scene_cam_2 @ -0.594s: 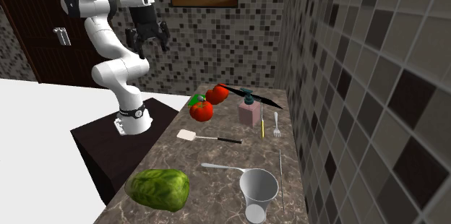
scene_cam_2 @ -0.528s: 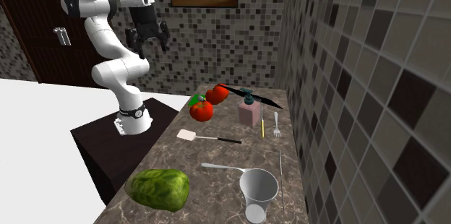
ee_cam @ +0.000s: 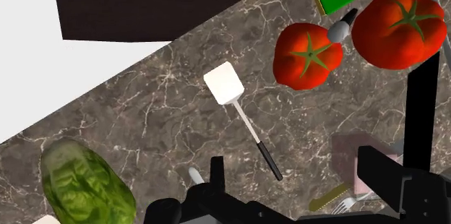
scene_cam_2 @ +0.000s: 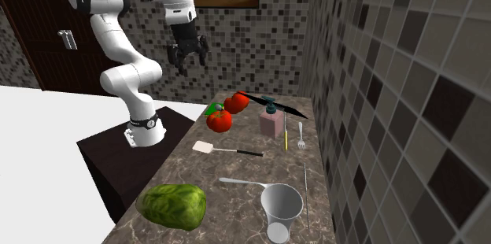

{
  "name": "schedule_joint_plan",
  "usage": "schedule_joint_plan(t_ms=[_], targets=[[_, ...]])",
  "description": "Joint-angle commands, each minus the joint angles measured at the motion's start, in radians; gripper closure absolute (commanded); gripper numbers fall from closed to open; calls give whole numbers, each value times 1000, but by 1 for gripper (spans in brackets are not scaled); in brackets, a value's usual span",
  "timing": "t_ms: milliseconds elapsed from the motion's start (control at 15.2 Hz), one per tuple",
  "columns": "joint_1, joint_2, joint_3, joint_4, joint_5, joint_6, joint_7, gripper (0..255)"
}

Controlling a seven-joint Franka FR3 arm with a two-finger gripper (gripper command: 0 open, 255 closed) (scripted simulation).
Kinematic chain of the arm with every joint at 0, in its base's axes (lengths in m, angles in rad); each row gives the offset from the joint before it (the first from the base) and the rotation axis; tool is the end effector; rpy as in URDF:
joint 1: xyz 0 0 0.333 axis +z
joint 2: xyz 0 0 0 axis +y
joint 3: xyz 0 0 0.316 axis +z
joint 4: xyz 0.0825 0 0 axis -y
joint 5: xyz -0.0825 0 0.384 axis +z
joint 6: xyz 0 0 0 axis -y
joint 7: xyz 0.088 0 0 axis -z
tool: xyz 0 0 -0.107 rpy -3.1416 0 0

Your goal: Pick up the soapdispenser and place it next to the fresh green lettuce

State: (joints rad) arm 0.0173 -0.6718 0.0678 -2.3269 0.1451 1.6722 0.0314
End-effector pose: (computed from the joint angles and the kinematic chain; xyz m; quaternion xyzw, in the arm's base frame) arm 0.3451 0.0488 0.5759 -0.9986 -0.0129 -0.0055 0.0515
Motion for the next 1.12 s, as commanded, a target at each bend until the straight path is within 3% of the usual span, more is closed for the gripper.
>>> schedule_joint_plan(t_ms=[0, 528, 1056], targets=[[15, 50, 37, 3, 25, 50, 35, 0], [54, 273, 151, 63, 76, 220, 143, 0], [87, 539, 250, 201, 61, 357, 262, 0]])
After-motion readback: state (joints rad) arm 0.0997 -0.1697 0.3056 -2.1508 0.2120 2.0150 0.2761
